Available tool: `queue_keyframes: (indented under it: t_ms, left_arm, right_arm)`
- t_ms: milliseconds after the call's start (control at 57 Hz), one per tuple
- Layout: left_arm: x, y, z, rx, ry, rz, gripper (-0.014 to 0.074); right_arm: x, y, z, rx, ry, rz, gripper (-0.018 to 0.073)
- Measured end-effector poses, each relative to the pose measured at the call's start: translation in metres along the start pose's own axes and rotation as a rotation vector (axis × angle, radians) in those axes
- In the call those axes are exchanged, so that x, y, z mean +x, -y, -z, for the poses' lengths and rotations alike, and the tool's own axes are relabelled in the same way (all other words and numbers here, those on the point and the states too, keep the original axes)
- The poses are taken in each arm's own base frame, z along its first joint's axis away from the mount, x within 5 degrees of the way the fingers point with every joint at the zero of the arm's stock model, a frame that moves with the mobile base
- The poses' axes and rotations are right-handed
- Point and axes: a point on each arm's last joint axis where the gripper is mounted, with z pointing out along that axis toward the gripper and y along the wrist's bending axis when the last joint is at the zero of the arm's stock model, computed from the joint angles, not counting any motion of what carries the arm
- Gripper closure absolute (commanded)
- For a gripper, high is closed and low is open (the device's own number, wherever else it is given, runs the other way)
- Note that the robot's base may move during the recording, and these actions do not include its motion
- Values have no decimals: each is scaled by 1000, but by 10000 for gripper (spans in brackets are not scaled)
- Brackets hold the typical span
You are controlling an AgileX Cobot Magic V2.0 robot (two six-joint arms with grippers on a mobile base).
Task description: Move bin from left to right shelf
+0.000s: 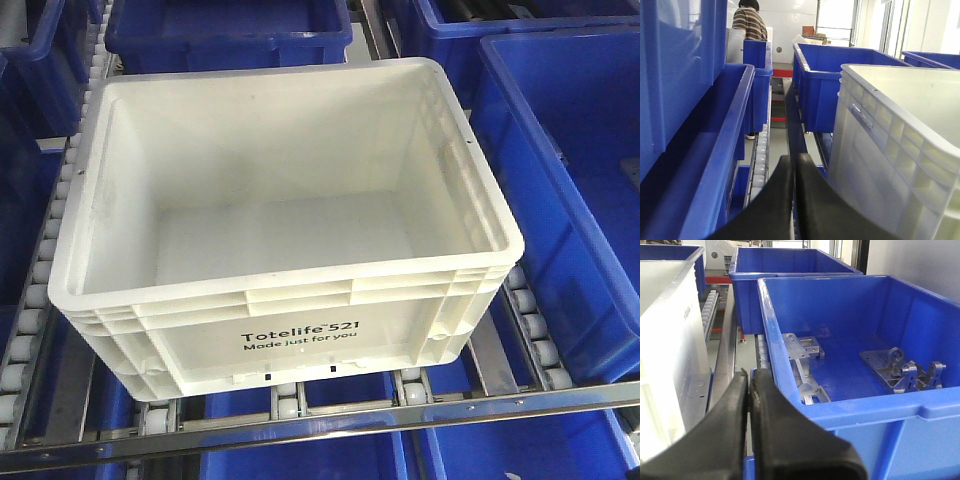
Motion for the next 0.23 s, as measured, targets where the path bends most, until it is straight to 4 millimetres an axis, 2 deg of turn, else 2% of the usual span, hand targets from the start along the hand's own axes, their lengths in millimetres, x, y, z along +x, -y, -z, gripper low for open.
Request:
queue_keyframes:
  t_ms: [228]
  left_arm:
    - [0, 0, 0, 0, 0, 0, 603]
  right_arm:
    - [0, 0, 0, 0, 0, 0, 567]
